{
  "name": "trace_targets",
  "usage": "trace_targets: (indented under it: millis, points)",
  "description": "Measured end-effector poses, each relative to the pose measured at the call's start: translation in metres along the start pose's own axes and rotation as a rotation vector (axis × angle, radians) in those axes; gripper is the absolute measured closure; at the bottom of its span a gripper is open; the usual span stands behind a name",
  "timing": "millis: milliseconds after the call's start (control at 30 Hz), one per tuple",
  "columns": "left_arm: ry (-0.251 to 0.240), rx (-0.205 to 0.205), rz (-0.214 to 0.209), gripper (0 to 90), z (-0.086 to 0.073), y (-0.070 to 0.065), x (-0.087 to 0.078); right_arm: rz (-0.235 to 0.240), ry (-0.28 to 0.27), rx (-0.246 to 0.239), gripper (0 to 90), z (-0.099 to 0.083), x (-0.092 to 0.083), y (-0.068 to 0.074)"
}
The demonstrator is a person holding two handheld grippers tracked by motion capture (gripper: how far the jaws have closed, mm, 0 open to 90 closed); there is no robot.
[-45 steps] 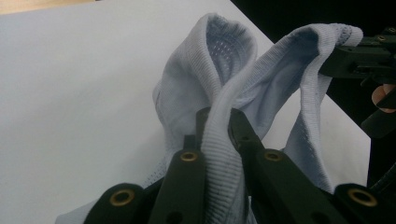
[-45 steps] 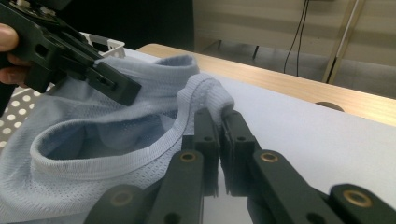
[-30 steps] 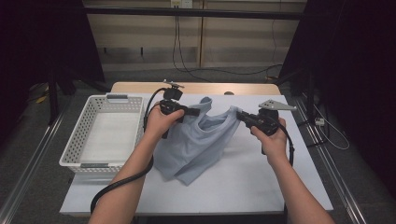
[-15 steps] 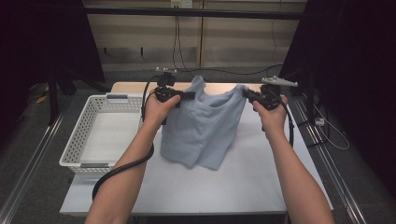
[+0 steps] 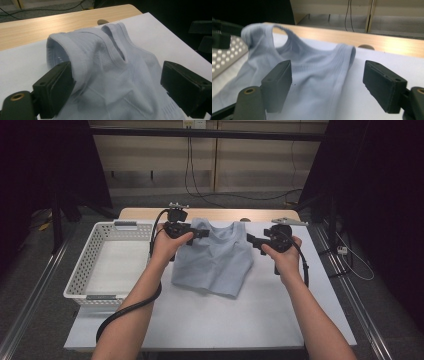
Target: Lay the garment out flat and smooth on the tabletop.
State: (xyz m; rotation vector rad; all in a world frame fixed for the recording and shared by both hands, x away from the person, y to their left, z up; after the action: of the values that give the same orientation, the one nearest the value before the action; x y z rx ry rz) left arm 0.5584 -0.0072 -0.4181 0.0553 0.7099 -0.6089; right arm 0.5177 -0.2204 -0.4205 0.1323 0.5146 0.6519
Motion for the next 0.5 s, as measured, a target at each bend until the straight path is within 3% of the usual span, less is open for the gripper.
trace_targets:
  millis: [100, 233, 500]
  points:
    - [0.009, 0.009, -0.001, 9.4, -0.005, -0.002, -0.006, 0.025, 0.003, 0.016, 22.3, -0.015, -0.005, 0.004]
    - [0.004, 0.014, 0.014, 8.9, -0.014, 0.000, -0.012, 0.028, 0.046, -0.003, 20.3, -0.040, -0.010, 0.010]
    - [0.019, 0.032, 0.025, 8.4, -0.029, 0.000, -0.016, 0.057, 0.079, -0.009, 18.2, -0.071, -0.013, 0.022]
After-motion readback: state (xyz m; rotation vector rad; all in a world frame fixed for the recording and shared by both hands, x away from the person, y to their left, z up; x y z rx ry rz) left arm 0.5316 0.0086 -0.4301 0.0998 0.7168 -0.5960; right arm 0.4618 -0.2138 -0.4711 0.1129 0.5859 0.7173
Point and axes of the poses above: each handheld gripper's, and its own axes: x roughly forward along the jaws, z roughly out of its top, y roughly to its left, the point moved 10 cm from there along x, roughly forward along the jaws, and after that the axes turned 14 degrees about z, right-handed, at the moved point
